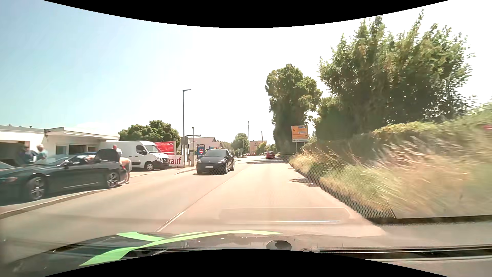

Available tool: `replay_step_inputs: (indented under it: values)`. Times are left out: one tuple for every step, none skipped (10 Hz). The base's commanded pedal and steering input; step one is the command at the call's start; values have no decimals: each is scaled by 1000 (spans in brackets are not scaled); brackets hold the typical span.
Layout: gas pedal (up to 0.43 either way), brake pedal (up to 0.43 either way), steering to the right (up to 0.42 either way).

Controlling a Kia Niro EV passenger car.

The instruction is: Follow the waypoints while adhering to traffic rules and regulations

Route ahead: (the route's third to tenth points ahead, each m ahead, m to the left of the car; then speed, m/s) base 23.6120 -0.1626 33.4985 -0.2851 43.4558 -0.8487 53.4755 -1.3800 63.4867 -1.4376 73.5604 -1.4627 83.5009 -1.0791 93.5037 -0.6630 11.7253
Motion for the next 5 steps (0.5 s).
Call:
replay_step_inputs:
  values:
    - [150,0,18]
    - [150,0,17]
    - [150,0,17]
    - [150,0,18]
    - [150,0,18]
